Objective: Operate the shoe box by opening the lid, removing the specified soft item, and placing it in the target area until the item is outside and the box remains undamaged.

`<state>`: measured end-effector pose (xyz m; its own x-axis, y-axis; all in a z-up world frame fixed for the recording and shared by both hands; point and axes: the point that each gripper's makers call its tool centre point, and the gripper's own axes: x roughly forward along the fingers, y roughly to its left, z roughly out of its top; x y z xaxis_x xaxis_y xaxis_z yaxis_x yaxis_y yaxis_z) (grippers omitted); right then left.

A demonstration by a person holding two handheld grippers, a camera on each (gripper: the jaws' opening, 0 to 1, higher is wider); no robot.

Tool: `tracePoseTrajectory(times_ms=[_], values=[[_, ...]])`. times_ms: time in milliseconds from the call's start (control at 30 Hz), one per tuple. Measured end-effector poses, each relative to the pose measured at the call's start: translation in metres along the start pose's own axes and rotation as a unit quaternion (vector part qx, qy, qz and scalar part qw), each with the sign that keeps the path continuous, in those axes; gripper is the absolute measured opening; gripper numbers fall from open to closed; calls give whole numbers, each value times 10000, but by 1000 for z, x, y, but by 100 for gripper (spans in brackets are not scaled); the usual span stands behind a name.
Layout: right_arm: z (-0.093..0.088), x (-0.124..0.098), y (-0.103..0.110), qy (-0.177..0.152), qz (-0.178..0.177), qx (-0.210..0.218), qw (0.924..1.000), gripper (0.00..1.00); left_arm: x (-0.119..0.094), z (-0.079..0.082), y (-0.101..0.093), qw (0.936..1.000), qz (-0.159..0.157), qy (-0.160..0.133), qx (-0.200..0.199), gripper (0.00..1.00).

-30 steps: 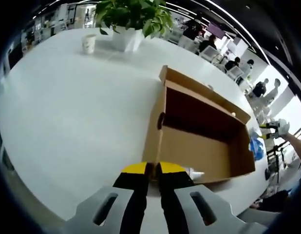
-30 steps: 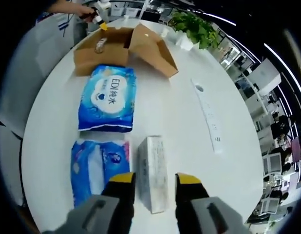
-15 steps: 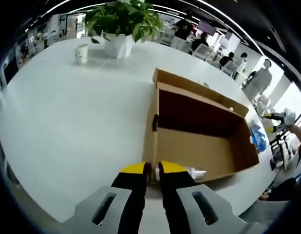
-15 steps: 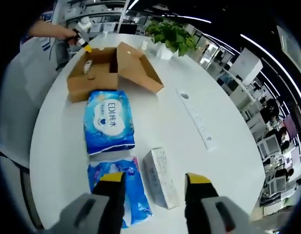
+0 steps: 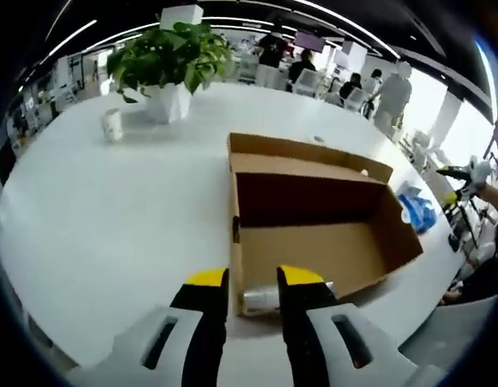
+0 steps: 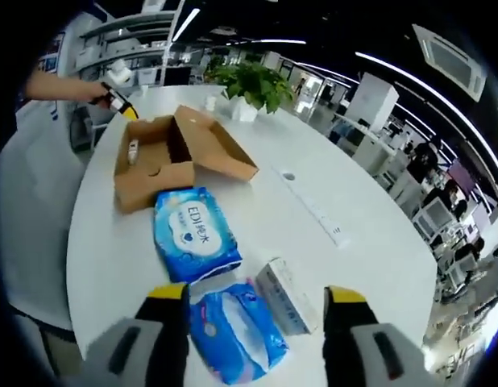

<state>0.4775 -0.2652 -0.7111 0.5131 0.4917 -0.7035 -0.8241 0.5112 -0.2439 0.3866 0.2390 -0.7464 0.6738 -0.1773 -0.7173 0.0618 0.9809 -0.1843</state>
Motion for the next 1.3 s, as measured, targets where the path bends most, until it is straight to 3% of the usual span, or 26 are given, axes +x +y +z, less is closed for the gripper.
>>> tracePoseTrajectory(times_ms=[200,367,533,600,767,833,1100,1233,1300], values=[[7,-17,20,-133,-238,482,9985,79,-7,20,-9,9984,-157,-129,524,25],[12,-27,38,-248,-314,783,9961,89,-4,28,-19,9954,-409,-73,859,26],[20,-39,56,-461,-438,968,9933,98,0,31,-32,9884,-722,108,1330,30],[23,-42,66,-608,-364,1155,9908,100,2,32,-37,9817,-812,177,1711,29],[23,-50,84,-620,-478,1265,9889,100,9,33,-48,9635,-1070,416,2417,33],[32,-55,94,-824,-474,1432,9851,100,11,33,-50,9558,-1141,504,2664,33],[60,-78,110,-1381,-817,1765,9711,100,23,22,-57,9308,-1488,947,3200,38],[64,-88,117,-1443,-1075,1805,9670,100,28,19,-53,9121,-1501,1115,3647,40],[65,-93,121,-1441,-1203,1821,9652,100,29,17,-55,9078,-1523,1199,3719,40]])
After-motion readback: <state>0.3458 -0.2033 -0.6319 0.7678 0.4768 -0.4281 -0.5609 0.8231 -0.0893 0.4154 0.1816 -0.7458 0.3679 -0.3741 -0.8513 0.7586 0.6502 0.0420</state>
